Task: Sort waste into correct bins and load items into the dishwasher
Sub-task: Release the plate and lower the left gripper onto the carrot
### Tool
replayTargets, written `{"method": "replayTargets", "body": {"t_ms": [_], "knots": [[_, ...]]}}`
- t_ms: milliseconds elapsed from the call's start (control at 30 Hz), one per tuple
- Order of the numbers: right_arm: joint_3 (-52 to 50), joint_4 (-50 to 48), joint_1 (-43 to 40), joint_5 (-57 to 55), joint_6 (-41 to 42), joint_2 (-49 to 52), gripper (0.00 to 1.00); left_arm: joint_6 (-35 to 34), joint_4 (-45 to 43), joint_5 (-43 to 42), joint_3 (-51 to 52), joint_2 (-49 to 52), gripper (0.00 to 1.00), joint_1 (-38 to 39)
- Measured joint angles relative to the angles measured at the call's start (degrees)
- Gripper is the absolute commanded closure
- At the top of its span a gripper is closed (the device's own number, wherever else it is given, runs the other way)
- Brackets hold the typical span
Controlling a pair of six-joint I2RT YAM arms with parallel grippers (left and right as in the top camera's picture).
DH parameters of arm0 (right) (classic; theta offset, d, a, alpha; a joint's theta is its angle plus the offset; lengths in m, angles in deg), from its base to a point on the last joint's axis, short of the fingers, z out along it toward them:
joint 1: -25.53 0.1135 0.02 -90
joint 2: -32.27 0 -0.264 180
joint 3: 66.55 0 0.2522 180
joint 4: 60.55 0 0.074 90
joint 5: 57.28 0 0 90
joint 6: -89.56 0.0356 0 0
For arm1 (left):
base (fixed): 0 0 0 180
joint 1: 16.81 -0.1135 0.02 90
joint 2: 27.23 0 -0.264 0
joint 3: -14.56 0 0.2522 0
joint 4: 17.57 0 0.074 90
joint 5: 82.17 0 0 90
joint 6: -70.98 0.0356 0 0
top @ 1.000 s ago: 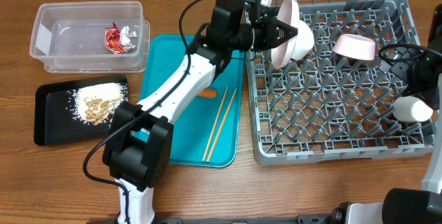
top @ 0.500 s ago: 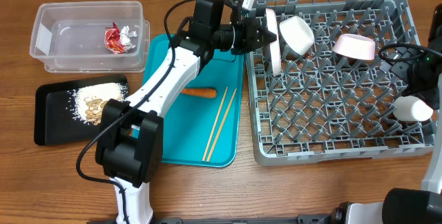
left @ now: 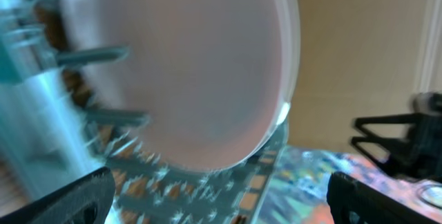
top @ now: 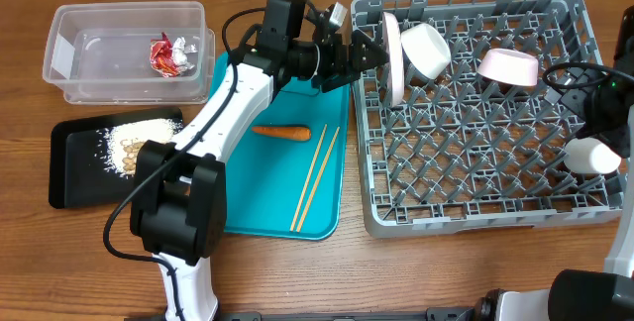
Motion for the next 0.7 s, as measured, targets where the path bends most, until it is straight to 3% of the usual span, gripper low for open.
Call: {"method": "replayTargets", "body": {"t_ms": [200, 333, 433, 567, 700], "knots": [[0.0, 0.0, 0.0, 0.0, 0.0, 0.0, 0.03, 6.7, 14.5, 8.4, 0.6, -2.4, 0.0, -2.3], [0.0, 0.0, 0.0, 0.0, 0.0, 0.0, 0.03, 6.4, 30.4, 19.7, 0.6, -8.7, 0.0, -4.3], [0.0, 0.0, 0.0, 0.0, 0.0, 0.0, 0.03, -1.1, 35.5, 25.5, 0.6, -10.6, 0.0, -4.3], [0.0, 0.1, 0.0, 0.0, 0.0, 0.0, 0.03, -18.0, 33.9, 29.9, 1.7, -9.7, 0.0, -3.9], [0.0, 0.1, 0.0, 0.0, 0.0, 0.0, 0.03, -27.5, 32.0, 35.0, 1.9, -6.2, 0.0, -3.3]]}}
